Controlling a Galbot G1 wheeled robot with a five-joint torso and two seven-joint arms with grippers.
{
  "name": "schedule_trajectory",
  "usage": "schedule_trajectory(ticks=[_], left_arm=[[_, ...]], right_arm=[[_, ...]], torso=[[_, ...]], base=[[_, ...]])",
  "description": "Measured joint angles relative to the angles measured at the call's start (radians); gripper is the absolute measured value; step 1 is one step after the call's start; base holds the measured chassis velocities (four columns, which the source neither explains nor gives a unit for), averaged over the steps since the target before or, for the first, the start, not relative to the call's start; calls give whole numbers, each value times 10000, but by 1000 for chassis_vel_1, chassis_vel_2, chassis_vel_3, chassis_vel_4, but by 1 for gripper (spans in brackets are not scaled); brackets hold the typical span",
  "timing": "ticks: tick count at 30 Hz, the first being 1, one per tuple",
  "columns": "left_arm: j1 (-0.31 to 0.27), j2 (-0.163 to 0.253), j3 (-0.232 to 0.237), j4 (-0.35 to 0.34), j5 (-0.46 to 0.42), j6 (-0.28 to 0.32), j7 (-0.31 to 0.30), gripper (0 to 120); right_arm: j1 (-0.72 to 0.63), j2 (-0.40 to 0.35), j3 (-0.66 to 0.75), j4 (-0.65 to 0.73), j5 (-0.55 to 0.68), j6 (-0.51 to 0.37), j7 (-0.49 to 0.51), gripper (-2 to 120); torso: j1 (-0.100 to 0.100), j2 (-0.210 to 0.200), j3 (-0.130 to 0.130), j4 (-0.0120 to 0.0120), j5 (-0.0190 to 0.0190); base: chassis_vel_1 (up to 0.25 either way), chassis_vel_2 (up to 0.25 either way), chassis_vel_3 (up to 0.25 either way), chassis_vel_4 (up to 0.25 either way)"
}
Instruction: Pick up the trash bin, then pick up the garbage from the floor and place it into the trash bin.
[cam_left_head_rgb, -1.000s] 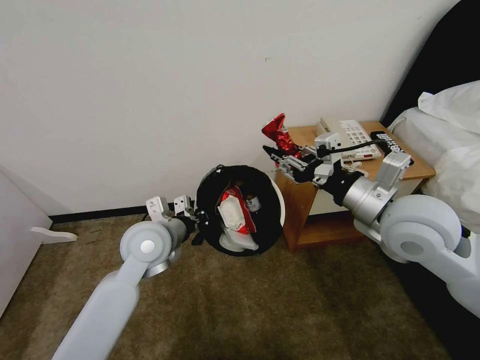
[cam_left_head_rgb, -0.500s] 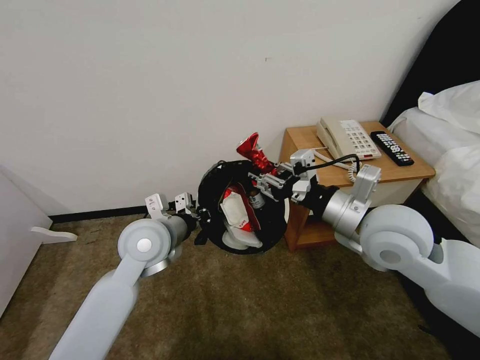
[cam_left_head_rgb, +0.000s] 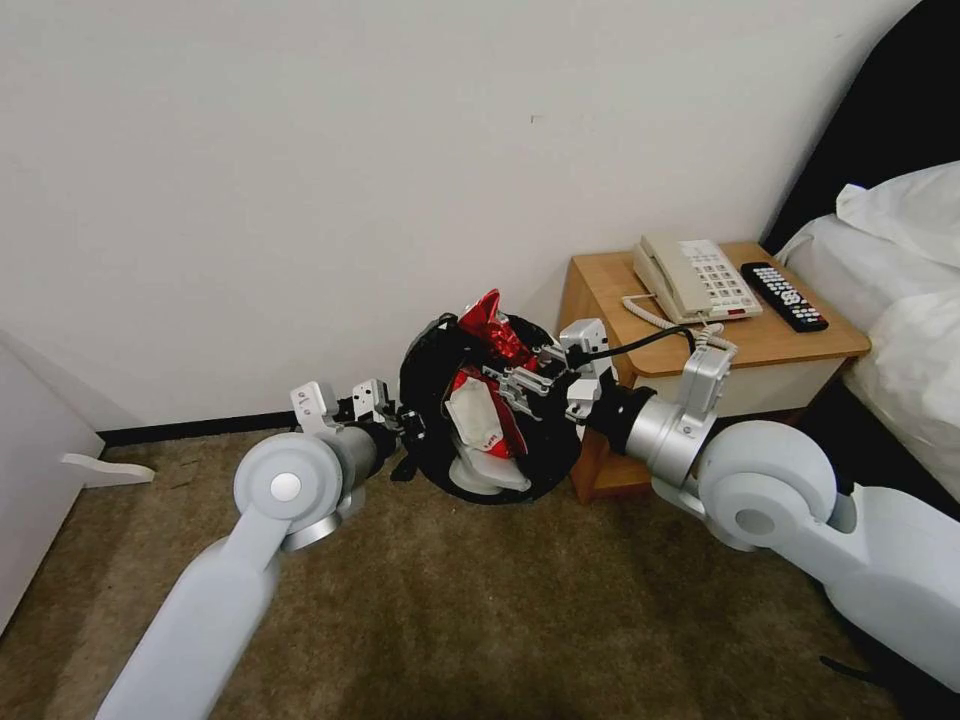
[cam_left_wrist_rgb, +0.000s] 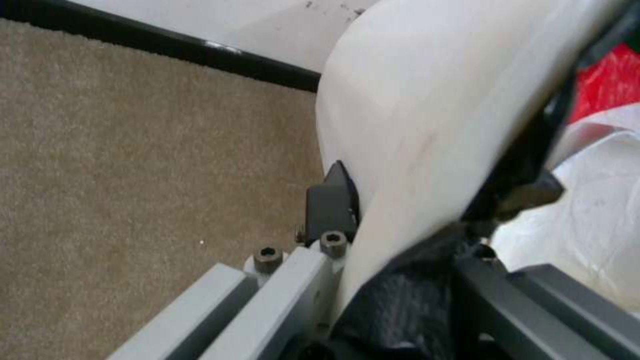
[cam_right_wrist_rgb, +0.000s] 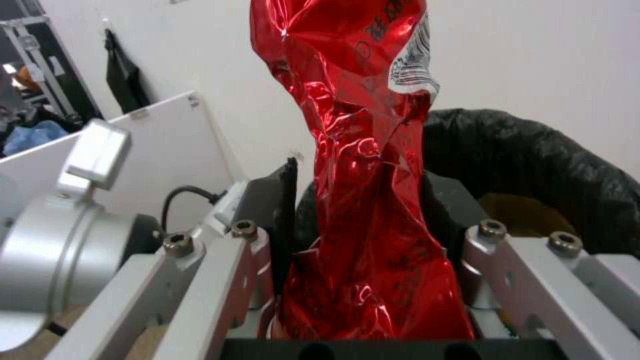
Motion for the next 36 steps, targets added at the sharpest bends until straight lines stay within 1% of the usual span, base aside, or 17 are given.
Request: schedule_trajectory(ticks=[5,7,8,10,11,12,13,14,15,16,17,18,19,20,21,28,36], left_arm=[[-3,-18,-3,-75,-96,-27,-31,0],[27,0,-43,-122,-110,-28,-33,0],[27,0,-43,-122,-110,-28,-33,0],[85,31,-93,-157,-124,-28,-33,0],[85,31,-93,-157,-124,-28,-33,0],[104,39,-125,-158,-128,-28,-34,0],[104,39,-125,-158,-128,-28,-34,0],[122,44,-145,-164,-135,-28,-33,0],[130,46,-150,-170,-141,-28,-34,0],[148,49,-159,-190,-158,-28,-34,0],[148,49,-159,-190,-158,-28,-34,0],[162,49,-165,-195,-168,-28,-34,0],[162,49,-165,-195,-168,-28,-34,0],[170,48,-172,-195,-170,-28,-34,0],[173,46,-175,-195,-170,-28,-34,0],[185,38,-196,-185,-170,-28,-34,0],[222,19,-199,-121,-165,-28,-38,0]], right_arm=[[-6,100,-114,-120,-126,6,16,36],[-51,151,-170,-160,-213,11,23,43],[-51,151,-170,-160,-213,11,23,43],[-72,197,-249,-193,-278,11,27,55],[-72,197,-249,-193,-278,11,27,55],[-79,235,-280,-219,-305,12,28,61],[-79,235,-280,-219,-305,12,28,61],[-81,266,-298,-247,-323,12,29,68],[-81,275,-302,-256,-327,12,28,70],[-80,307,-316,-289,-338,14,29,77],[-80,307,-316,-289,-338,14,29,77],[-78,324,-324,-304,-341,15,28,82],[-78,324,-324,-304,-341,15,28,82],[-75,351,-334,-331,-356,16,27,88],[-75,363,-339,-343,-362,16,27,90],[-120,406,-342,-390,-413,22,27,99],[-167,423,-269,-443,-515,54,10,100]], torso=[[0,-1,0,-1,0],[0,0,0,0,0],[0,0,0,0,0],[0,0,0,-1,0],[0,0,0,-1,0],[0,0,0,0,0],[0,0,0,0,0],[0,0,0,0,0],[0,-1,0,0,0],[0,0,0,0,0],[0,0,0,0,0],[0,0,0,0,0],[0,0,0,0,0],[0,-1,0,0,0],[0,-1,0,0,0],[0,-1,0,0,0],[0,0,0,-1,0]], base=[[0,0,0,0],[0,0,0,0],[0,0,0,0],[0,0,0,0],[0,0,0,0],[0,0,0,0],[0,0,0,0],[0,0,0,0],[0,0,0,0],[0,0,0,0],[0,0,0,0],[0,0,0,0],[0,0,0,0],[0,0,0,0],[0,0,0,0],[0,0,0,0],[0,0,0,0]])
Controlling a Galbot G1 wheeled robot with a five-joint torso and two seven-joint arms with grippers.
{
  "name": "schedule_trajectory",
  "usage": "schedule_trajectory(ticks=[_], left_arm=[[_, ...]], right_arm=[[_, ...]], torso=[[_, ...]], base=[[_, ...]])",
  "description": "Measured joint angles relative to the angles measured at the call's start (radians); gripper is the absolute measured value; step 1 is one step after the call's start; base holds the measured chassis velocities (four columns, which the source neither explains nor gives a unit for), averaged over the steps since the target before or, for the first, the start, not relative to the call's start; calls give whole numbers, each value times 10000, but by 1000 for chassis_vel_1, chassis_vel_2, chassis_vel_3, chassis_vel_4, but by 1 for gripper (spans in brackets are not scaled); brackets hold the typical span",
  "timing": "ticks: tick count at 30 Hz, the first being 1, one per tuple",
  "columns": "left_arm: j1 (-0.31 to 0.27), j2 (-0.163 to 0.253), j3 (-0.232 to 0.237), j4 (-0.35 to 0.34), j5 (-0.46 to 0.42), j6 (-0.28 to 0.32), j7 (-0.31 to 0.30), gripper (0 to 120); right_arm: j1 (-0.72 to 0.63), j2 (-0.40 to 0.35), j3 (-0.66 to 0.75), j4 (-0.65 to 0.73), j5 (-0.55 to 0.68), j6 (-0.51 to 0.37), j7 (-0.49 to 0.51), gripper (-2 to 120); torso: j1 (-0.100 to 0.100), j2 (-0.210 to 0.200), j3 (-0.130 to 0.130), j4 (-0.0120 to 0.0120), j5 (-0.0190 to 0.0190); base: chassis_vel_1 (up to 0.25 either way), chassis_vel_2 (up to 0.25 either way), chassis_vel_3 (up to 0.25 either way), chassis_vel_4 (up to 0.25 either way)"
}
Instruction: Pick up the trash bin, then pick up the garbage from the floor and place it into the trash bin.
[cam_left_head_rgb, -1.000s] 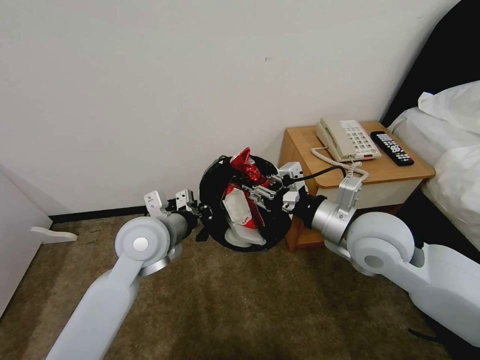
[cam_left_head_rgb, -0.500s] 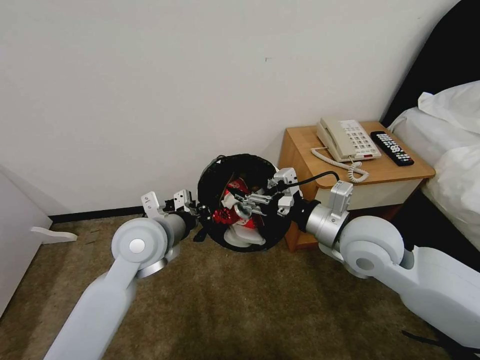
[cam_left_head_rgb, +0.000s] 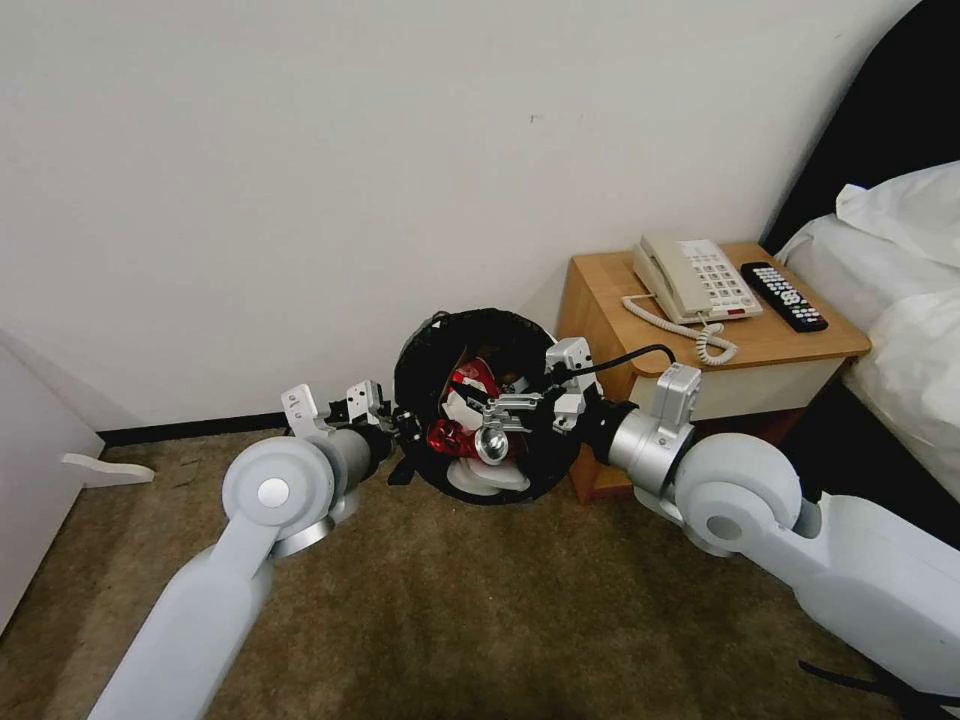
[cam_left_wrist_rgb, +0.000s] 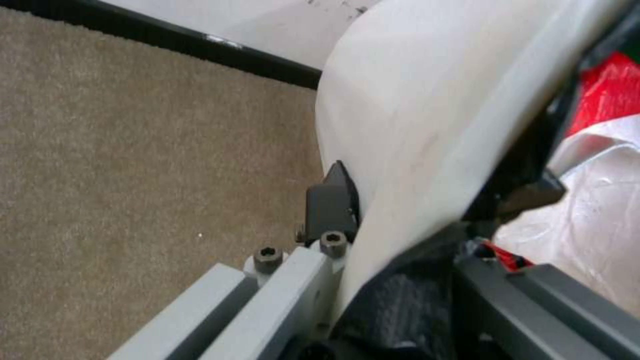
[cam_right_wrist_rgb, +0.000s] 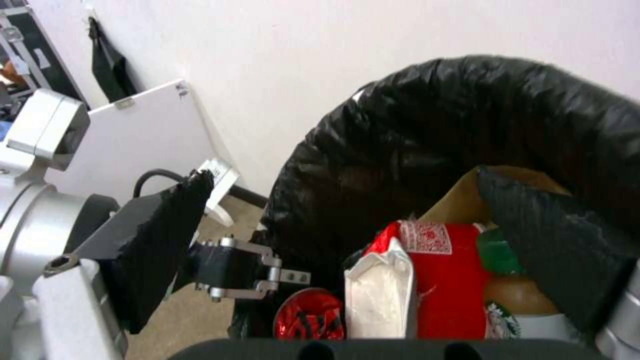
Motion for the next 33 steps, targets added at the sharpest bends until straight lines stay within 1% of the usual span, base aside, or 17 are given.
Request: schedule_trajectory(ticks=[5,7,9,10,13,15,16,18,19,21,22,24,25,27,28,30,33], left_arm=[[66,-32,-53,148,82,0,-17,0],[137,-53,-123,262,187,-3,-31,0],[237,-59,-201,348,290,-8,-35,0],[337,-59,-273,402,374,-11,-35,0],[438,-51,-344,445,460,-18,-37,0],[568,-48,-439,459,527,-34,-37,0],[568,-48,-439,459,527,-34,-37,0],[668,-41,-491,447,579,-52,-46,0],[668,-41,-491,447,579,-52,-46,0],[694,-26,-500,375,576,-78,-73,0],[694,-26,-500,375,576,-78,-73,0],[701,0,-539,331,565,-90,-103,0],[701,0,-539,331,565,-90,-103,0],[739,47,-626,328,609,-93,-104,0],[739,47,-626,328,609,-93,-104,0],[847,167,-825,377,764,-92,-54,0],[959,299,-1021,395,848,-82,17,0]], right_arm=[[-51,-82,145,58,-37,38,-19,100],[-155,-178,314,134,-68,45,-29,95],[-303,-319,524,240,-122,55,-25,88],[-431,-498,673,359,-133,128,-20,80],[-545,-685,810,520,-122,212,-17,73],[-683,-890,976,746,-79,317,-8,61],[-683,-890,976,746,-79,317,-8,61],[-835,-1046,1120,893,-102,391,10,50],[-835,-1046,1120,893,-102,391,10,50],[-907,-1090,1199,942,-188,433,26,36],[-907,-1090,1199,942,-188,433,26,36],[-941,-1108,1281,975,-263,467,52,28],[-941,-1108,1281,975,-263,467,52,28],[-980,-1132,1381,1009,-309,502,171,18],[-980,-1132,1381,1009,-309,502,171,18],[-1092,-1242,1582,1050,-435,592,283,7],[-1339,-1393,1890,1115,-522,639,347,0]], torso=[[0,0,0,0,0],[0,0,0,0,0],[0,-1,0,0,0],[0,0,0,0,1],[0,0,0,0,0],[0,0,-1,0,0],[0,0,-1,0,0],[0,0,0,0,0],[0,0,0,0,0],[0,0,0,0,0],[0,0,0,0,0],[0,0,0,0,0],[0,0,0,0,0],[0,0,-1,0,0],[0,0,-1,0,0],[0,0,0,0,0],[0,0,-1,1,-1]], base=[[0,0,0,0],[0,0,0,0],[0,0,0,0],[0,0,0,0],[0,0,0,0],[0,0,0,0],[0,0,0,0],[0,0,0,0],[0,0,0,0],[0,0,0,0],[0,0,0,0],[0,0,0,0],[0,0,0,0],[0,0,0,0],[0,0,0,0],[0,0,0,0],[0,0,0,0]])
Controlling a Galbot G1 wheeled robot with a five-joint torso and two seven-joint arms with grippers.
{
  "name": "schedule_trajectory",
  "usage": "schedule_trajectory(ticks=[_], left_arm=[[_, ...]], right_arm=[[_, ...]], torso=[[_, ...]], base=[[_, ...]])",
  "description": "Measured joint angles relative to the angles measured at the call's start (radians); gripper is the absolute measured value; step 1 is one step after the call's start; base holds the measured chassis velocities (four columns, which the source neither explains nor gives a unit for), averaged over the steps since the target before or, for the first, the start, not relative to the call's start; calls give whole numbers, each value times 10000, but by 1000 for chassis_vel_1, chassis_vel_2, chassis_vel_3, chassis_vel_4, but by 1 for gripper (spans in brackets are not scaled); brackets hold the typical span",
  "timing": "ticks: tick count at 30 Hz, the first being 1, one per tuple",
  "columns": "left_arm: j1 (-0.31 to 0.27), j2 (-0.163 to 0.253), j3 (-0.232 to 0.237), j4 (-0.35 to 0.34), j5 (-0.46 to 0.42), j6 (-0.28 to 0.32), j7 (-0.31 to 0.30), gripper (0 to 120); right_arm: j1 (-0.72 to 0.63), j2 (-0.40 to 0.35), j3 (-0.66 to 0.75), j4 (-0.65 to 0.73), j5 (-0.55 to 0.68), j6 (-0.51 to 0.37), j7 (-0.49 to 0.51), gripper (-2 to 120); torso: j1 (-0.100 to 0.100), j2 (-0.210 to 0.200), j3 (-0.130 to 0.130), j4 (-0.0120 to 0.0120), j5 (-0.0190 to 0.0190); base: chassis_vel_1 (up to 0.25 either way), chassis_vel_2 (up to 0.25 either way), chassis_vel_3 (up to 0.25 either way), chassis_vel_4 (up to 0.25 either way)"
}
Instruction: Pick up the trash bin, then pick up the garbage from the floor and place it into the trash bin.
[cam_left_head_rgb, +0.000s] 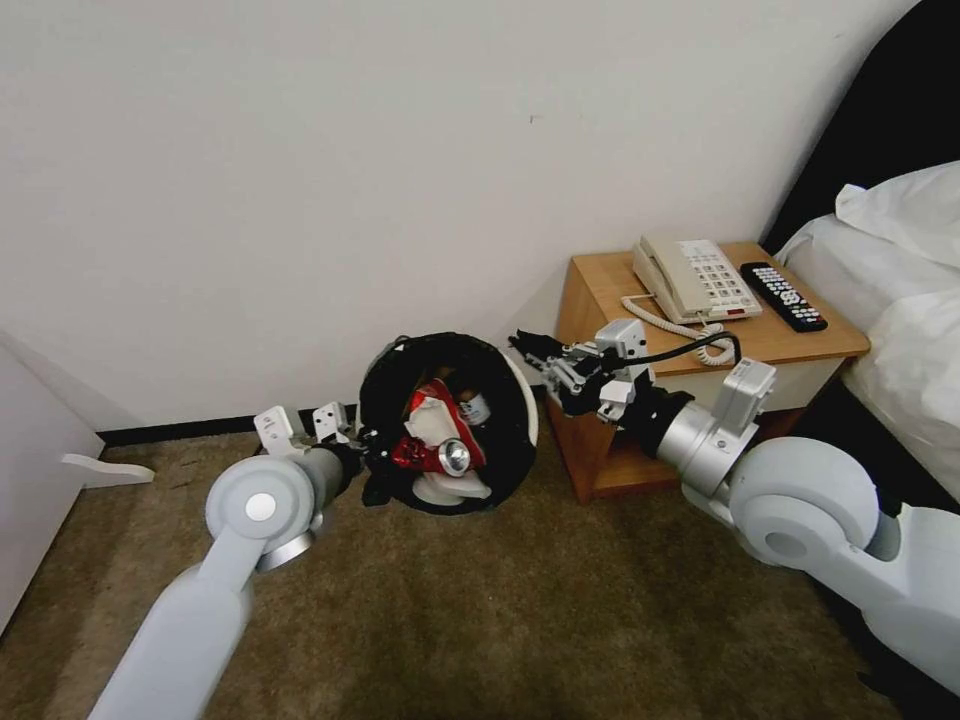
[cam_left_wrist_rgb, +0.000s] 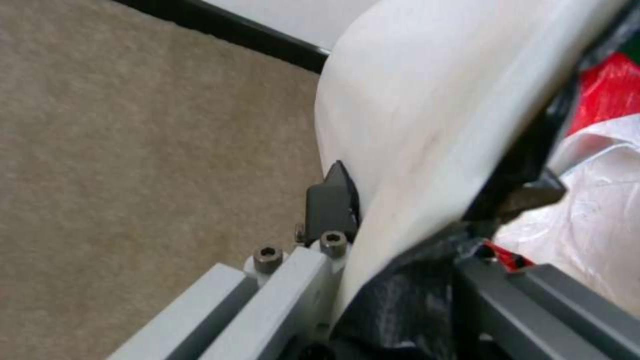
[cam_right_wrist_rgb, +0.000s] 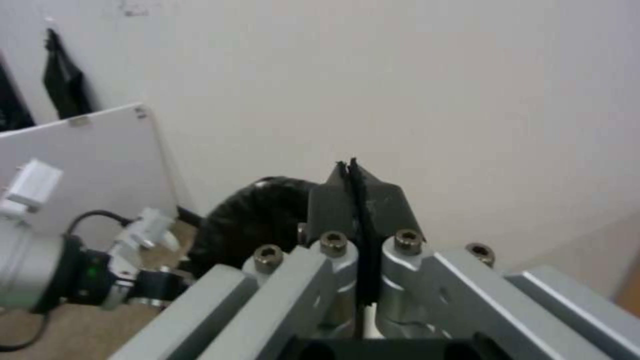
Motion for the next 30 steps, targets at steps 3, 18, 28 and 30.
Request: schedule_trajectory(ticks=[3,18,28,30], left_arm=[[57,54,-84,-2,31,9,41,0],[997,393,-1007,-593,1001,51,671,0],[1293,387,-1181,-867,1186,33,704,0],[1288,387,-1191,-884,1197,29,704,0]], right_arm=[[-129,-60,123,31,-46,6,29,0],[-1028,-201,1040,264,-621,-4,888,8],[-2748,-215,3303,183,-1291,-71,1043,48],[-2976,-243,3624,183,-1377,-71,1023,51]], torso=[[0,0,0,-1,0],[0,0,0,1,0],[0,1,0,-1,2],[0,0,0,0,1]], base=[[0,0,0,0],[0,0,0,0],[0,0,0,0],[0,0,0,0]])
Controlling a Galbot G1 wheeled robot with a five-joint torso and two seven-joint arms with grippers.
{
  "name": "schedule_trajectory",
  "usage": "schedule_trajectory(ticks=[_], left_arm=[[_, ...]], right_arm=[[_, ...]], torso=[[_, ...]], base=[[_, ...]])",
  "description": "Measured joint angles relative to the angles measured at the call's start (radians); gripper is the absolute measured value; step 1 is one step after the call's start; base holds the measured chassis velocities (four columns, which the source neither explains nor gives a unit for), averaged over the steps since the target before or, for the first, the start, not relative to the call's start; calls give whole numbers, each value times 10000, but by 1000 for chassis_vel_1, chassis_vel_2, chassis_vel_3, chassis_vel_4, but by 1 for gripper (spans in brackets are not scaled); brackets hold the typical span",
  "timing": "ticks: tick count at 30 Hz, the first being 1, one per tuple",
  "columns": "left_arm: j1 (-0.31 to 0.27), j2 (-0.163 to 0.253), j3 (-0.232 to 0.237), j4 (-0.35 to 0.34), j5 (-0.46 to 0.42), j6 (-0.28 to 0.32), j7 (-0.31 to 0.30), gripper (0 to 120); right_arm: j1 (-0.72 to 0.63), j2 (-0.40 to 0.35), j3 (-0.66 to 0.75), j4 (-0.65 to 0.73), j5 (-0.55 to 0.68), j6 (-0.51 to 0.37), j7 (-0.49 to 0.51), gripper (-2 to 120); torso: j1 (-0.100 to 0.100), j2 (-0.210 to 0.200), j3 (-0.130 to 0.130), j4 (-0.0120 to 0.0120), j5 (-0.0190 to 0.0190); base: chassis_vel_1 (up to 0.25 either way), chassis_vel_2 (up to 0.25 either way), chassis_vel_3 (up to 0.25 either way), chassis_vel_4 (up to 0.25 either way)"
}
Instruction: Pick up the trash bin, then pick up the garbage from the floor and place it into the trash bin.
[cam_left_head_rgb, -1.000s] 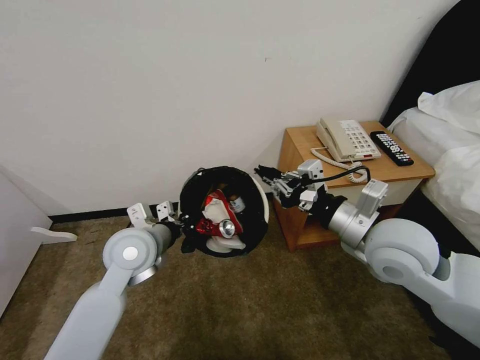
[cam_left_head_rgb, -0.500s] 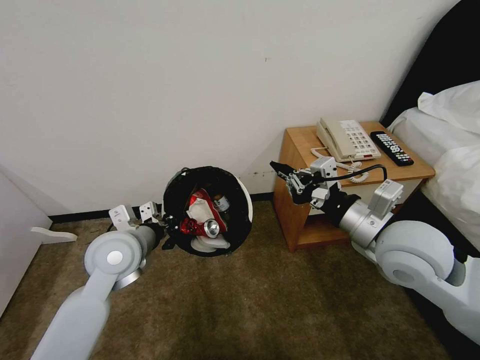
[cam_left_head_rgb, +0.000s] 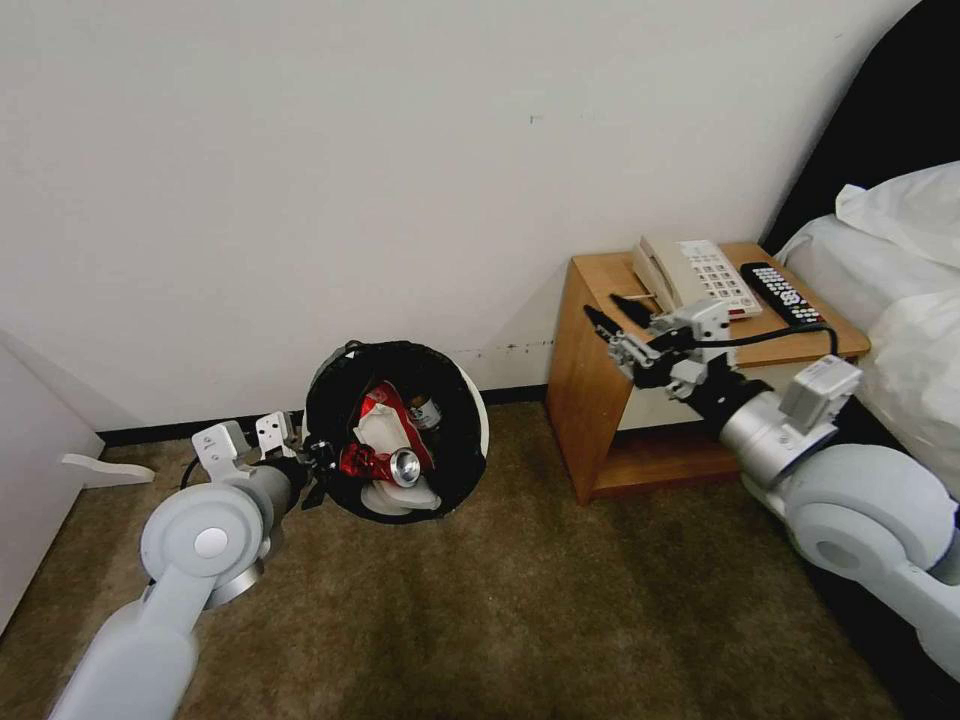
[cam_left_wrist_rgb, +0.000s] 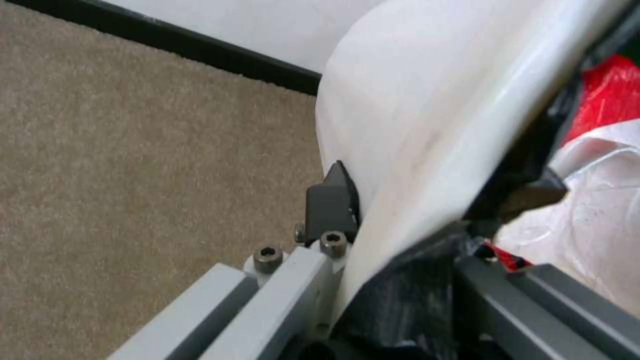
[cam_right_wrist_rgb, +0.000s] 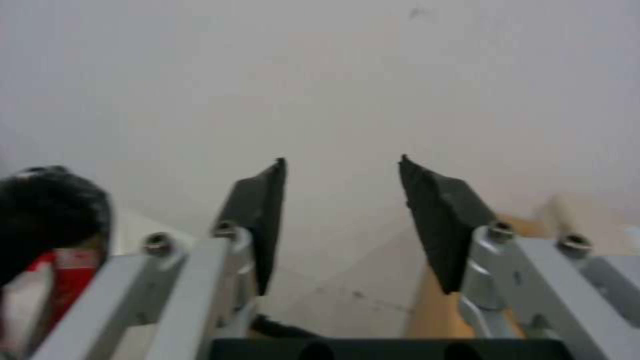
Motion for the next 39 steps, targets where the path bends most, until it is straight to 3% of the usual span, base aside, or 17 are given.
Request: schedule_trajectory(ticks=[2,3,7,12,22,33,39], left_arm=[[-4,1,-11,-23,3,-3,0,0],[7,23,-32,-118,7,-14,3,0],[83,60,-83,-331,18,-21,10,0],[120,87,-93,-577,22,-28,13,0],[548,37,-203,-1128,-111,-46,-72,0],[1111,-7,-523,-1517,-122,-59,-94,0],[1740,-94,-613,-1845,88,-54,-40,0]], right_arm=[[-198,-20,268,0,-71,-3,-27,55],[-762,-82,972,32,-302,-14,-142,65],[-1880,-55,2142,164,-747,-56,-424,79],[-3204,385,3451,377,-1338,-122,-774,98],[-4736,1305,5272,706,-2736,-129,-1644,100],[-6559,3065,6829,1344,-4227,97,-2658,100],[-7668,4282,7962,1780,-5222,798,-3598,100]], torso=[[0,0,0,0,0],[0,0,0,0,1],[0,0,-1,0,0],[0,0,0,-1,0],[0,0,-1,0,-1],[0,0,-1,0,0],[0,0,0,-1,-1]], base=[[0,0,0,0],[0,0,0,0],[0,0,0,0],[0,0,0,0],[0,0,0,0],[0,0,0,0],[0,0,0,0]])
